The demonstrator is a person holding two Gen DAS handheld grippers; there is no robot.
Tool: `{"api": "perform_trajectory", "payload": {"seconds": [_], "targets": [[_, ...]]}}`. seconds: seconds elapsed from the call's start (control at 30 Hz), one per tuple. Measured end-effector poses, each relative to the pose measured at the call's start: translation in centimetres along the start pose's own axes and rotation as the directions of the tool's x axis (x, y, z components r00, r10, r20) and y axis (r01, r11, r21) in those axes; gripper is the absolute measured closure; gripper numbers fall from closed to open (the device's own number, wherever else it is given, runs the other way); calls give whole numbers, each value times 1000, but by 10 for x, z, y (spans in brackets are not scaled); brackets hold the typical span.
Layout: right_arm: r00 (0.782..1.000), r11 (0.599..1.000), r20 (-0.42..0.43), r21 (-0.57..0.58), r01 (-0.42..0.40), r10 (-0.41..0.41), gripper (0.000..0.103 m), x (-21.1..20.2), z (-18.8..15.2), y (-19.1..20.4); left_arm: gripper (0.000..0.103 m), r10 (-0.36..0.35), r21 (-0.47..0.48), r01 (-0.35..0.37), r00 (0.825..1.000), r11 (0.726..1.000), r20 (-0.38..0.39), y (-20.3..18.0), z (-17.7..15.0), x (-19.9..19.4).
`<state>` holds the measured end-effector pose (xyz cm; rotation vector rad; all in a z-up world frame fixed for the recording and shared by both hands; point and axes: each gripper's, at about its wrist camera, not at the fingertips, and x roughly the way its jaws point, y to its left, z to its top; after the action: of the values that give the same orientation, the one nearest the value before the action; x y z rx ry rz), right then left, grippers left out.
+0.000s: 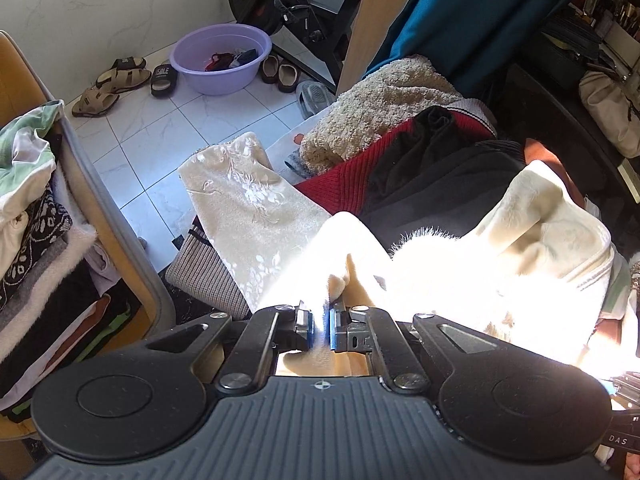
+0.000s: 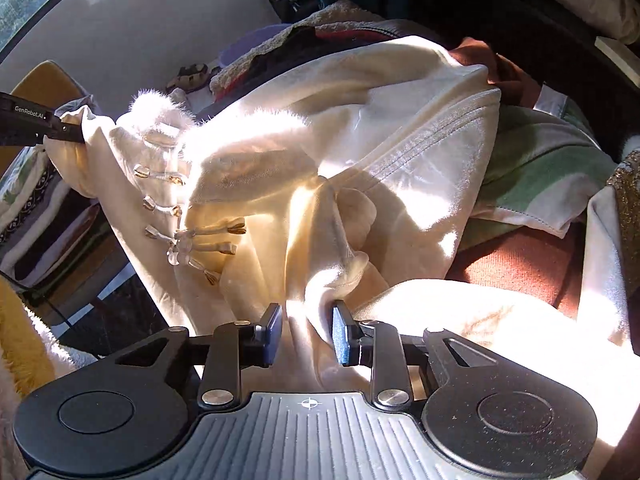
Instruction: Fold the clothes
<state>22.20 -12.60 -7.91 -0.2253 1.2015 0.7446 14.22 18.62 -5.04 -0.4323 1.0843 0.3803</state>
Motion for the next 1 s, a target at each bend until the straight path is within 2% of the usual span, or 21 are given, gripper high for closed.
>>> {"api": "perform_trajectory", "payload": {"seconds": [0.1, 0.23, 0.37, 0.43, 0.5, 0.57, 0.63, 0.67, 0.73, 0.8, 0.83, 0.87, 0.9, 0.93, 1.0], "targets": [[999, 1000, 23, 9, 28, -28, 52, 1, 10, -6, 96, 1, 2, -1, 1000, 1000, 2, 1, -1, 1], [996, 998, 53, 23, 65, -66, 48, 2, 24, -13, 96, -4, 26, 4, 1000, 1000, 1, -1, -4, 1], [995, 994, 65, 81, 70, -75, 48, 6, 33, -25, 95, -51, 41, 52, 998, 998, -40, -3, -7, 7], [997, 994, 42, 91, 55, -59, 55, 13, 30, -25, 95, -73, 44, 77, 995, 996, -71, -3, -9, 12], [998, 996, 9, 69, 61, -62, 58, 23, 26, -21, 94, -65, 67, 71, 994, 995, -89, -5, -12, 16], [998, 997, -7, 41, 69, -69, 59, 29, 22, -15, 94, -77, 55, 79, 996, 995, -50, -4, -6, 8], [997, 997, -9, 28, 75, -75, 70, 30, 20, -10, 95, -88, 44, 88, 996, 995, -11, -3, -1, -1], [996, 996, 2, 23, 86, -86, 86, 26, 20, -9, 96, -93, 38, 93, 996, 995, 9, -3, 2, -5], [991, 992, 51, 15, 122, -122, 93, 12, 21, -7, 96, -103, 27, 102, 993, 994, 49, -2, 7, -13], [966, 983, 183, 57, 176, -184, 95, -19, 26, -11, 97, -113, 17, 112, 990, 994, 89, -1, 12, -22], [944, 976, 249, 84, 201, -215, 95, -36, 29, -13, 97, -124, 10, 124, 986, 992, 113, -1, 16, -27], [919, 969, 311, 129, 210, -241, 95, -56, 34, -17, 97, -164, -2, 166, 973, 986, 160, -1, 27, -38], [890, 961, 370, 178, 213, -266, 95, -76, 40, -22, 97, -200, -6, 206, 958, 979, 208, -2, 37, -49], [852, 951, 433, 214, 222, -296, 95, -99, 46, -26, 97, -224, 15, 228, 941, 974, 255, -8, 46, -61], [762, 934, 547, 272, 230, -347, 95, -146, 59, -31, 97, -274, 60, 270, 898, 961, 345, -20, 65, -86]]}}
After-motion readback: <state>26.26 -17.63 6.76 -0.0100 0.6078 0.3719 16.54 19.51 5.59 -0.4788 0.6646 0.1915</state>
